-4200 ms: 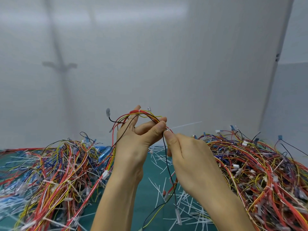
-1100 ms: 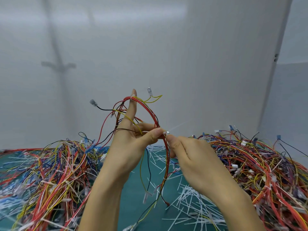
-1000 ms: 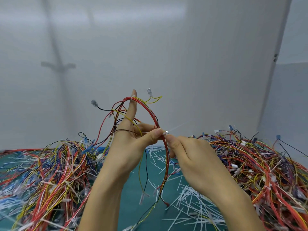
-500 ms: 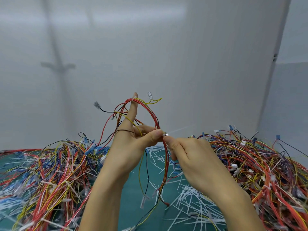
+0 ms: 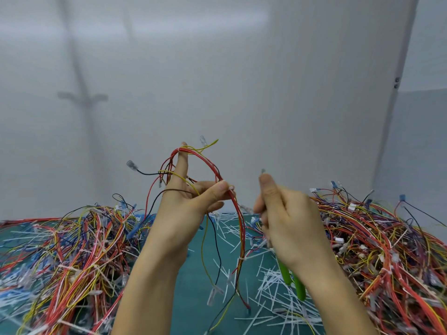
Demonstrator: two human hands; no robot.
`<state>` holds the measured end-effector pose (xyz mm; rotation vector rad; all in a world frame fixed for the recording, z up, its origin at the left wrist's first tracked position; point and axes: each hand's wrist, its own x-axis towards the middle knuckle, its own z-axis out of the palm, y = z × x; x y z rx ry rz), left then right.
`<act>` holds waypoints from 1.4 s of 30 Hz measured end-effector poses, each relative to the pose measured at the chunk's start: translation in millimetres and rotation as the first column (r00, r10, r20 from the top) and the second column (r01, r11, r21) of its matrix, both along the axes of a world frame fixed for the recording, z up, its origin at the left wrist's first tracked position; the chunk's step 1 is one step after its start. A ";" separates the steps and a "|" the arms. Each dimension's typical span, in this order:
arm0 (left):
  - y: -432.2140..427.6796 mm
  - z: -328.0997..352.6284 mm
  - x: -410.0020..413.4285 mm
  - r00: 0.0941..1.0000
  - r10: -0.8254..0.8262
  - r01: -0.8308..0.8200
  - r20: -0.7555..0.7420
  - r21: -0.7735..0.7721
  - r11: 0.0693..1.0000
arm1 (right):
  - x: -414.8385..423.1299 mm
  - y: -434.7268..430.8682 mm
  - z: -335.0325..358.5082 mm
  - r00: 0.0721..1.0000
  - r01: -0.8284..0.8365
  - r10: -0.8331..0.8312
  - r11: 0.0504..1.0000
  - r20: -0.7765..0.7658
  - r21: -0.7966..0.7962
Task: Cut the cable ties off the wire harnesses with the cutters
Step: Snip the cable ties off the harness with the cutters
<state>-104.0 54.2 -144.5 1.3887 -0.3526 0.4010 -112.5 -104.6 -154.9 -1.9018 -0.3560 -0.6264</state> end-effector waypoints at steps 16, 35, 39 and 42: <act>2.7 1.7 1.3 0.998 0.013 -0.029 -0.055 -0.298 0.954 | 3.1 5.2 -7.1 0.975 -0.088 0.042 0.975 -0.219 -0.202; 0.0 -7.7 -1.3 0.963 -0.210 0.262 -0.170 0.402 0.877 | 9.1 3.5 -3.4 0.996 -0.013 0.042 0.942 -0.080 0.334; -4.0 -9.0 -1.0 0.960 -0.216 0.272 -0.179 0.406 0.872 | 11.4 3.0 -5.3 0.997 0.008 0.021 0.939 -0.080 0.343; -5.0 -7.9 -1.2 0.960 -0.214 0.269 -0.182 0.370 0.889 | 12.3 1.6 -7.5 0.998 0.043 -0.022 0.933 -0.065 0.357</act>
